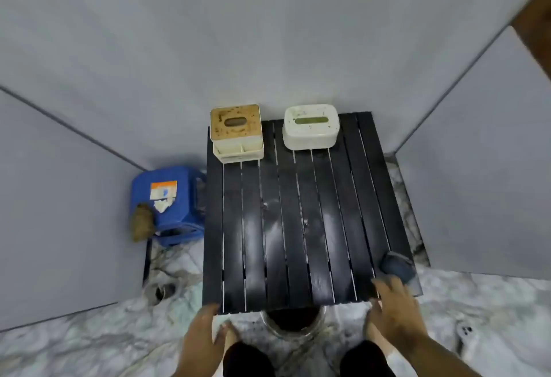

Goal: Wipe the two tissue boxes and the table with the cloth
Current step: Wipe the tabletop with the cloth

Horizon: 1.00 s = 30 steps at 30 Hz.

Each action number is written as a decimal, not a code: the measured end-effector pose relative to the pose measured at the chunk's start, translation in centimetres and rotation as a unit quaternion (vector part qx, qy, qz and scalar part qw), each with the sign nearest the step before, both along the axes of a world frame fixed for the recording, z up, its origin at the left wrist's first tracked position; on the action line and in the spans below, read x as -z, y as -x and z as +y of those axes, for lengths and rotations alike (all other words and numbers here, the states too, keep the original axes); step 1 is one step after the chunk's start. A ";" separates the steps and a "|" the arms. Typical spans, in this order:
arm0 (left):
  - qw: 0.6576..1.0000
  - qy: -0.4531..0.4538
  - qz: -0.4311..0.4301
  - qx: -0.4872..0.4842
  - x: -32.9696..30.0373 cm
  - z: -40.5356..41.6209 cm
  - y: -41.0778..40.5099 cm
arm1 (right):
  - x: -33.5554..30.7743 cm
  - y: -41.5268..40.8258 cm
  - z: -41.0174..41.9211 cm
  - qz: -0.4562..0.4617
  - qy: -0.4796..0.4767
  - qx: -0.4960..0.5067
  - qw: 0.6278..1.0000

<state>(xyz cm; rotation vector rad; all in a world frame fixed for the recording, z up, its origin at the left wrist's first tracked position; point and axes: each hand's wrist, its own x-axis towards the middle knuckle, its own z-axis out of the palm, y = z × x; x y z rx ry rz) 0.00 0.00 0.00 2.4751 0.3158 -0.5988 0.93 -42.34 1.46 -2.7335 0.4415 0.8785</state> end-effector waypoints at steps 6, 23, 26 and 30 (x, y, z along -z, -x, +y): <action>0.994 -0.025 -0.070 0.075 5.5 -4.5 -6.8 | 7.6 -1.1 -4.4 -0.093 0.066 -0.017 0.993; 0.946 -0.124 -0.259 0.152 12.7 -6.5 -11.5 | 13.5 -10.4 -1.4 -0.375 0.005 -0.052 0.926; 0.937 -0.134 -0.284 0.151 13.2 -6.4 -11.5 | 14.1 -11.0 -1.6 -0.387 0.021 -0.076 0.919; 0.931 -0.135 -0.302 0.155 13.6 -6.3 -11.7 | 14.6 -11.2 -2.0 -0.399 0.043 -0.108 0.910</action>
